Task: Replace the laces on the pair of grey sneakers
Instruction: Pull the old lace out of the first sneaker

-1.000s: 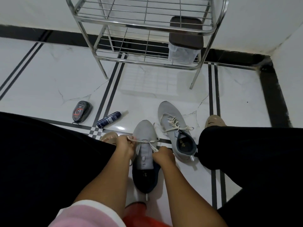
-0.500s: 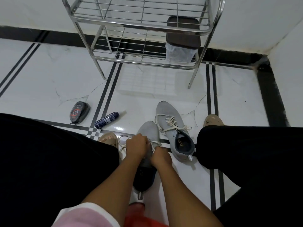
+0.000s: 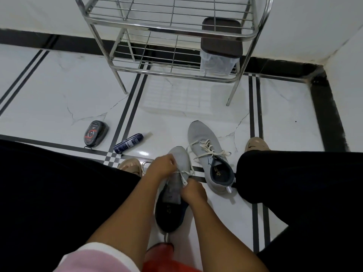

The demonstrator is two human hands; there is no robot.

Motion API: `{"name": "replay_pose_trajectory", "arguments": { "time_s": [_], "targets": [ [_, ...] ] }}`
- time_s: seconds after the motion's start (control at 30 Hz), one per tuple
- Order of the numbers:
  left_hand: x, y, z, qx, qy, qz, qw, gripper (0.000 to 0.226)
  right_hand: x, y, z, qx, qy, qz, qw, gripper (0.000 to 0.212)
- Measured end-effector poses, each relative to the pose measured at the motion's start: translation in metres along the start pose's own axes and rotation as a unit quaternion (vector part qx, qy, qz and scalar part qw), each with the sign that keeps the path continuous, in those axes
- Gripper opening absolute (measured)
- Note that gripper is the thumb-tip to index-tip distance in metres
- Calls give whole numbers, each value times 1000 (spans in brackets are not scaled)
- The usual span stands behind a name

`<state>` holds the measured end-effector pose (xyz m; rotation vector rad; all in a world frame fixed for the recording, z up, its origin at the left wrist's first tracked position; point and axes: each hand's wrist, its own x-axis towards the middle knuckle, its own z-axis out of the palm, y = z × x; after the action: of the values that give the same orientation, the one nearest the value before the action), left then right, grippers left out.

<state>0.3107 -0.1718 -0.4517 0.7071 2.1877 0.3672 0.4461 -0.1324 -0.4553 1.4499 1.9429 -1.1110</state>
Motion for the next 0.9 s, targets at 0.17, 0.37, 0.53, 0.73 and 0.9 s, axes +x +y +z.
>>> {"name": "replay_pose_trajectory", "arguments": {
  "time_s": [0.17,0.37,0.53,0.73,0.9],
  "targets": [
    [-14,-8,40,182,75,50,979,23,-3,-1,1,4,-1,-6,1000,33],
    [-9,-13,-17,-688,227,-206,658,23,-5,10,1,61,-6,-5,998,27],
    [-3,-8,-26,-317,169,-129,924,25,-2,7,2,51,-6,5,999,36],
    [-16,5,36,124,55,23,990,26,-2,5,3,60,-6,2,998,32],
    [-10,1,35,102,42,28,993,22,-2,6,2,58,-7,-10,998,34]
  ]
}}
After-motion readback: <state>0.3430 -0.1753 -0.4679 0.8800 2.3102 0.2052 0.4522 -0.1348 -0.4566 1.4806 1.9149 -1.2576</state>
